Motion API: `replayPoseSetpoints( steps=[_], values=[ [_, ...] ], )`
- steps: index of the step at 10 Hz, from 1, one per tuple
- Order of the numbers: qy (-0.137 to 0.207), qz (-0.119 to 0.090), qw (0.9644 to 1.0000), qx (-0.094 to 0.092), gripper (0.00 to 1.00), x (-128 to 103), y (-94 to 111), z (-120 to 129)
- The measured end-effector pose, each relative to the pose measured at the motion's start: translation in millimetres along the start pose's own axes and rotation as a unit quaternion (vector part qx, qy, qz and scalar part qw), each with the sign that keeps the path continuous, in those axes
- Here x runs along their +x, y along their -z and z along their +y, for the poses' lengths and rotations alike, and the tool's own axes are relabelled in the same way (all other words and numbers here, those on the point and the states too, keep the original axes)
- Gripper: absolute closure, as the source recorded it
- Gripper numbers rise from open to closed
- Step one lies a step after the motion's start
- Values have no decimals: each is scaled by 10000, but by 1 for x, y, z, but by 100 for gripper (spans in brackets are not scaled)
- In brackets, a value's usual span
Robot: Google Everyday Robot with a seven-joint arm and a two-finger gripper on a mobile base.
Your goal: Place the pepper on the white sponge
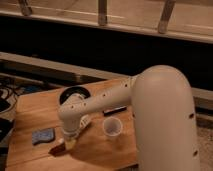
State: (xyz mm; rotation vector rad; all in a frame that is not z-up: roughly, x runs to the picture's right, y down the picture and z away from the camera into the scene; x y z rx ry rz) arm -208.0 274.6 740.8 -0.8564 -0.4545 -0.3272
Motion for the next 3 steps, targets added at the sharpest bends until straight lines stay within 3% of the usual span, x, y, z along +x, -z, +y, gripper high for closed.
replayPoseSetpoints(
  steps=[3],
  values=[
    [102, -250, 9996, 21, 100, 4, 1, -21]
  ],
)
